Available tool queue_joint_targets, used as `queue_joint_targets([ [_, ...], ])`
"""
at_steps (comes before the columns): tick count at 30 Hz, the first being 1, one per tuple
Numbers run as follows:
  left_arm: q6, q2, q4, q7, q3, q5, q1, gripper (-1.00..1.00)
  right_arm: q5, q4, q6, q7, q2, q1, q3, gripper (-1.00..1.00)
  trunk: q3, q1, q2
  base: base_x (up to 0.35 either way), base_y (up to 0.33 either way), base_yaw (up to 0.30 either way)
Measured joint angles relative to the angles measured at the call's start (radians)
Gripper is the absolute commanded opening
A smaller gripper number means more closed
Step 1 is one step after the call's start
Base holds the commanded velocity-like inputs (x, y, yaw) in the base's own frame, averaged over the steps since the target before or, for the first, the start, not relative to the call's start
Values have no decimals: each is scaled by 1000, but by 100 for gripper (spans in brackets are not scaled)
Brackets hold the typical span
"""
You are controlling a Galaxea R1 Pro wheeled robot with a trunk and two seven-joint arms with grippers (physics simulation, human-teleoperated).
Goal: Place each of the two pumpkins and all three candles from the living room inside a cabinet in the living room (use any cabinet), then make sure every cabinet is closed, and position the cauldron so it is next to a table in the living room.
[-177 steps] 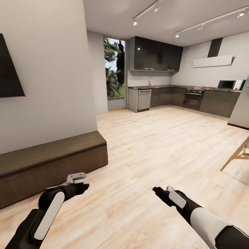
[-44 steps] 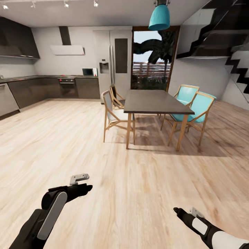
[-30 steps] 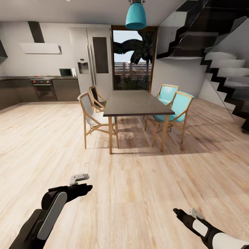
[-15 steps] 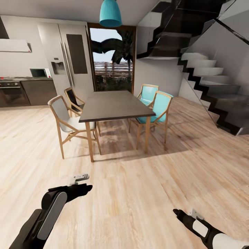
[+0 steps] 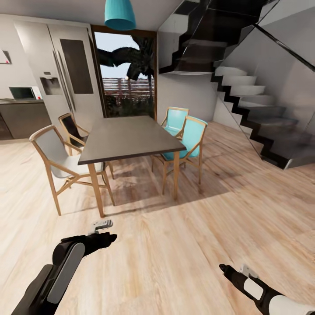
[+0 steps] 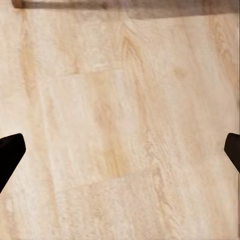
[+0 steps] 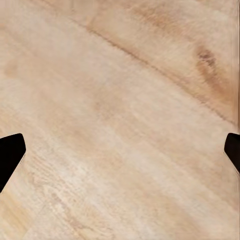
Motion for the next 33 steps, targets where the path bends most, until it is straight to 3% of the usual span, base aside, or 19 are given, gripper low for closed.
queue_joint_targets([
  [18,1,0,0,0,-1,0,0,100,-1,1,-3,-2,0,1,0,100,0,0,0,317,-23,-297],
  [33,1,0,0,0,-1,1,0,100,-1,2,-3,-3,0,1,0,100,0,0,0,265,-205,-300],
])
